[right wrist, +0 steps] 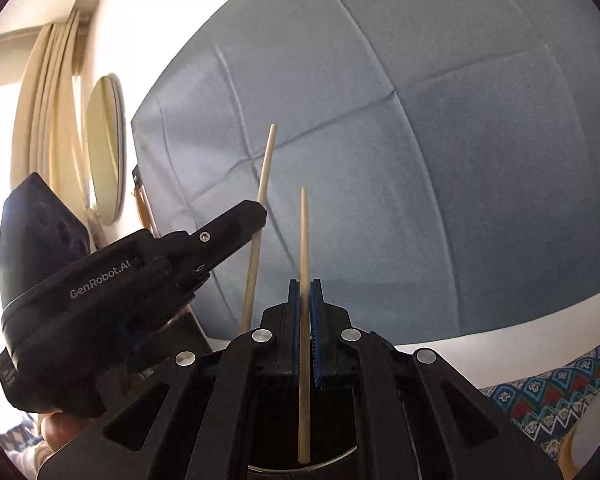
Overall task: Organize utensils
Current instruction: 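Lift the chopstick with the right tool and drop it into the black holder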
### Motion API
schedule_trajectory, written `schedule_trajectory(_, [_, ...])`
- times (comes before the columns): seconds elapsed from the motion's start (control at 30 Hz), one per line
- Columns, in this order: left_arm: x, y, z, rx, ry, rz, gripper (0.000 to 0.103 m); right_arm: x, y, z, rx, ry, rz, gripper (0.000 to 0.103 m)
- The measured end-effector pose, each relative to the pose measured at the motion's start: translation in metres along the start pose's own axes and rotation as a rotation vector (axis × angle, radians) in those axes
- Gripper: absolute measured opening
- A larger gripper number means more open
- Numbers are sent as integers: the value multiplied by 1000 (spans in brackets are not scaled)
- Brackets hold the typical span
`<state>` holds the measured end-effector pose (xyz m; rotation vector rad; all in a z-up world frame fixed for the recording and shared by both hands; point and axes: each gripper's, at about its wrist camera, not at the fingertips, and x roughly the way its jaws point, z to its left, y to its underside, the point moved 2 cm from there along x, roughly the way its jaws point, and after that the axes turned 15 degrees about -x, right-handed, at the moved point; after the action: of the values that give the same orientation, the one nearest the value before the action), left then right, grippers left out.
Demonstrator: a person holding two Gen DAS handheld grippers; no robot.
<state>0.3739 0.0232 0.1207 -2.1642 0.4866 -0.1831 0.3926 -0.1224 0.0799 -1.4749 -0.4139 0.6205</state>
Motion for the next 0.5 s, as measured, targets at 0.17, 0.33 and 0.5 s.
schedule_trajectory(0.17, [-5, 15, 10, 19, -27, 42, 5, -11, 5, 1, -28, 18, 37, 5])
schedule_trajectory(0.33, [-18, 20, 12, 53, -40, 67, 5, -30, 6, 8, -96, 41, 81, 5])
schedule_trajectory(0.5, [-29, 21, 6, 86, -67, 100, 6, -45, 10, 19, -160, 65, 151, 5])
